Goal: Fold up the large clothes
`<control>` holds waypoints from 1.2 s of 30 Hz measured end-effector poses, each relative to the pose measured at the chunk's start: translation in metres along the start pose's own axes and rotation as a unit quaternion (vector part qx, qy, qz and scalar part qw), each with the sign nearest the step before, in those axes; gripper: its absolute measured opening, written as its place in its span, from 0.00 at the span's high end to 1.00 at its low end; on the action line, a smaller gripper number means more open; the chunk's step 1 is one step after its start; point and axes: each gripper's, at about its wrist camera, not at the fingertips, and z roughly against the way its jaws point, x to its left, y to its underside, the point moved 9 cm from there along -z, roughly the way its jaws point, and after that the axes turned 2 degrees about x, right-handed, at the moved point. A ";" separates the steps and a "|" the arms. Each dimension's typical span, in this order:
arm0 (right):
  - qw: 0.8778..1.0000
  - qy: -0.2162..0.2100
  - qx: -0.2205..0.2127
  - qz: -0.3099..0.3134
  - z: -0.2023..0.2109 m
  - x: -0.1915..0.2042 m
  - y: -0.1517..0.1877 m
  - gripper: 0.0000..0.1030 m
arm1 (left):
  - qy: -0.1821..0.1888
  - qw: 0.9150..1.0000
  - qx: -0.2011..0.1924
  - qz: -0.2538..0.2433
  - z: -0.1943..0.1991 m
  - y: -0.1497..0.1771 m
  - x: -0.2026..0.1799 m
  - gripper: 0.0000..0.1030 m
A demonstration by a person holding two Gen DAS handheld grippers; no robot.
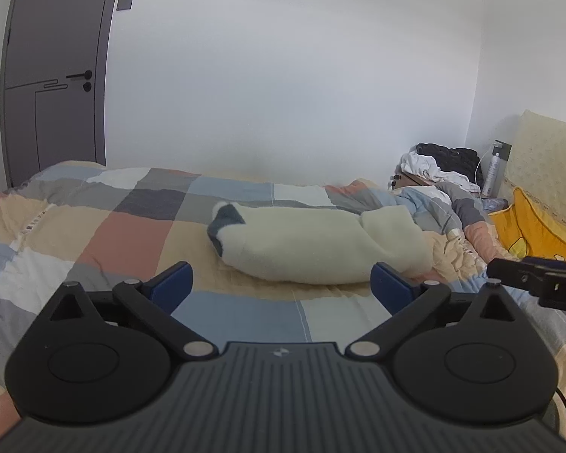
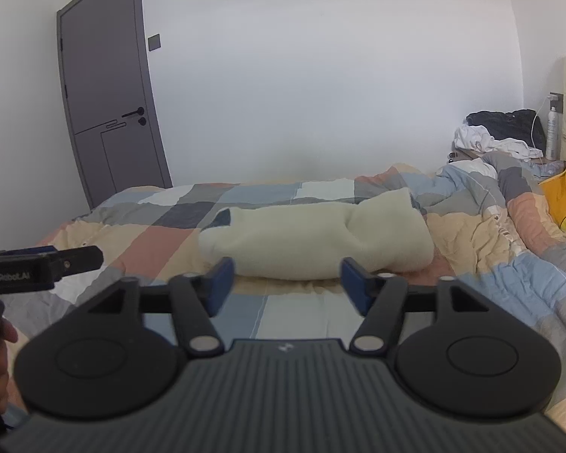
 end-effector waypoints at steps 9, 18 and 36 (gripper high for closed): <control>1.000 0.017 -0.008 -0.003 0.003 -0.007 -0.003 0.00 | -0.006 1.000 -0.003 0.000 0.006 -0.003 0.001 0.00; 1.000 0.014 0.007 -0.003 -0.001 -0.002 0.002 0.00 | -0.013 1.000 0.005 -0.008 0.008 -0.003 0.002 0.00; 1.000 0.025 0.009 0.010 0.003 0.001 0.003 0.00 | -0.016 1.000 0.006 0.000 0.009 -0.003 0.002 0.00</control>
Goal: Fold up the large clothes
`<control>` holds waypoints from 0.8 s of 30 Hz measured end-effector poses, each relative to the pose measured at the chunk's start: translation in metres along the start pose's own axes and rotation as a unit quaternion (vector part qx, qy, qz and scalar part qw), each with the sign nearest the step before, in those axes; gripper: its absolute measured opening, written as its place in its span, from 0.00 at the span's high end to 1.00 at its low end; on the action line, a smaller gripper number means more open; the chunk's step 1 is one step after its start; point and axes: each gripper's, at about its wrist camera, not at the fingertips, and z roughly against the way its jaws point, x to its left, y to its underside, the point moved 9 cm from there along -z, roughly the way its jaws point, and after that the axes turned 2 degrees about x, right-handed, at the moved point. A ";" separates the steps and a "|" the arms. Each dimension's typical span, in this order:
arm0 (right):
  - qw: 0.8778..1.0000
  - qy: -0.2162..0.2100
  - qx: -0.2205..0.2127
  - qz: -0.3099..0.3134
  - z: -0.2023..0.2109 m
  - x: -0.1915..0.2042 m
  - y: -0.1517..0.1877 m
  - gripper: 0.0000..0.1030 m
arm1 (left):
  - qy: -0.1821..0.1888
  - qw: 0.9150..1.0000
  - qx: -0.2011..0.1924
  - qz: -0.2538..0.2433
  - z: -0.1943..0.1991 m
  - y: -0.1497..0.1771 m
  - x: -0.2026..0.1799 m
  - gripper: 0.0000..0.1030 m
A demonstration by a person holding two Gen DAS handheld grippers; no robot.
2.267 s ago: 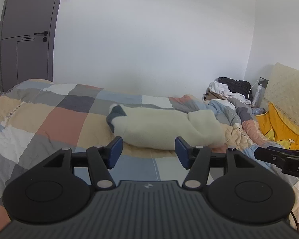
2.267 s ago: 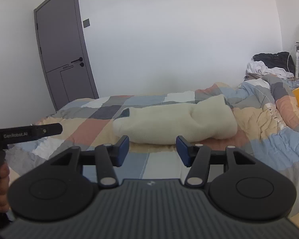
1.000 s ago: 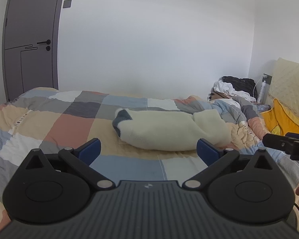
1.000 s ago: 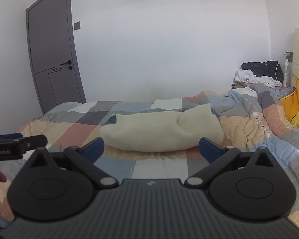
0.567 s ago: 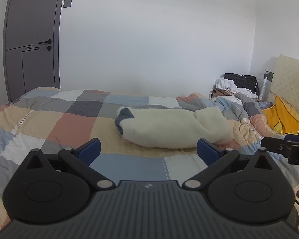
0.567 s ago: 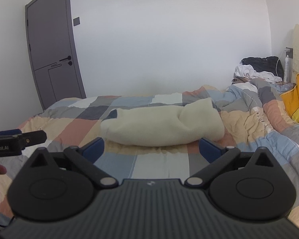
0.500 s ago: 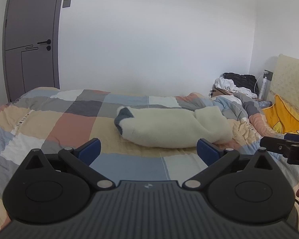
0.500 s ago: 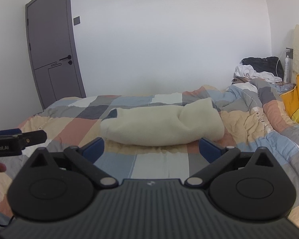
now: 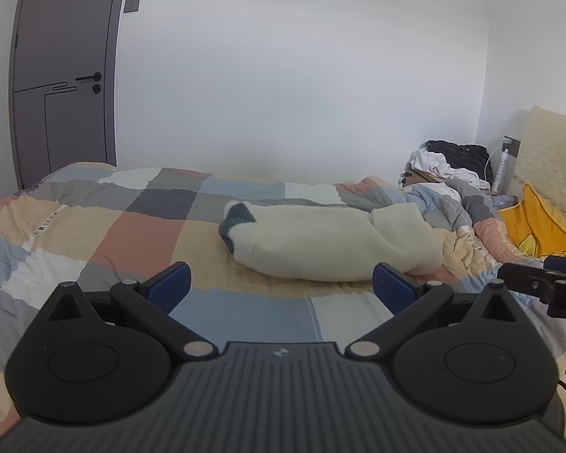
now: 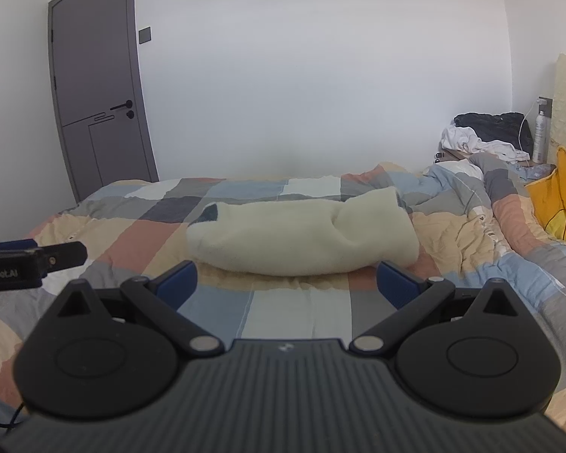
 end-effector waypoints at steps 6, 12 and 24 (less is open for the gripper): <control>1.000 0.001 0.000 0.002 0.001 0.000 -0.001 0.00 | 0.007 1.000 -0.006 -0.003 0.003 -0.001 -0.001 0.00; 1.000 0.003 0.002 -0.002 0.002 -0.002 0.002 0.00 | 0.005 1.000 -0.006 -0.004 0.005 -0.001 -0.002 0.00; 1.000 -0.001 -0.001 -0.002 0.003 -0.002 0.000 0.00 | 0.006 1.000 -0.007 0.000 0.004 -0.002 -0.001 0.00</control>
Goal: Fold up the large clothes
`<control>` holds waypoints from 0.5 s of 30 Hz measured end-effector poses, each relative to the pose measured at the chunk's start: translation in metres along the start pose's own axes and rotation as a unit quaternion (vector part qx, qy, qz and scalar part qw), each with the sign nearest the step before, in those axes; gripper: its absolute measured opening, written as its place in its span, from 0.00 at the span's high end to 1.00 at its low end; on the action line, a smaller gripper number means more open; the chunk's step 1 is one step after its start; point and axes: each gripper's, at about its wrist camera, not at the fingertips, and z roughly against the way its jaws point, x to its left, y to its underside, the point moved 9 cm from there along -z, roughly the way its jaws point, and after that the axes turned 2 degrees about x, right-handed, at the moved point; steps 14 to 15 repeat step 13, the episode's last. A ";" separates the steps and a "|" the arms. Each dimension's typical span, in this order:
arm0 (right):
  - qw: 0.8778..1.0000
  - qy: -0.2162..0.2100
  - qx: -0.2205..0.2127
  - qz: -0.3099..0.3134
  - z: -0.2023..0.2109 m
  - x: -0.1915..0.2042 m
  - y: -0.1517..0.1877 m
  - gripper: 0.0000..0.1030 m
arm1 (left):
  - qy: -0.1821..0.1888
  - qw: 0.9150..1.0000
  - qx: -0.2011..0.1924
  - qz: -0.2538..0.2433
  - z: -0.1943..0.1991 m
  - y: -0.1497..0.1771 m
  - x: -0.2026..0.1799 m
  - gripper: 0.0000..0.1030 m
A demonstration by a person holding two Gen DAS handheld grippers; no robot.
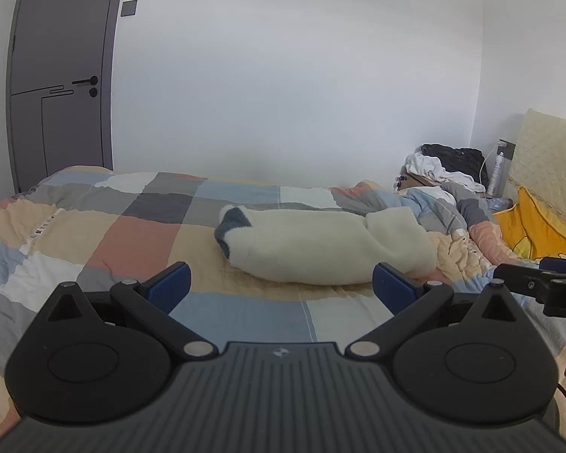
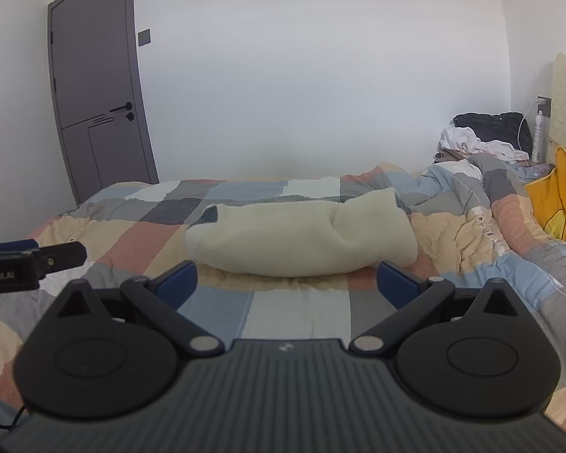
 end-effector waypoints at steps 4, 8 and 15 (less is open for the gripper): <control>1.000 -0.001 -0.001 0.001 0.000 0.000 -0.002 0.00 | -0.001 1.000 0.001 0.001 0.000 0.000 0.000 0.00; 1.000 -0.001 -0.001 0.001 0.000 0.000 -0.002 0.00 | -0.001 1.000 0.001 0.001 0.000 0.000 0.001 0.00; 1.000 -0.002 0.002 0.002 -0.001 0.000 -0.002 0.00 | -0.003 1.000 0.002 0.003 0.000 0.000 0.001 0.00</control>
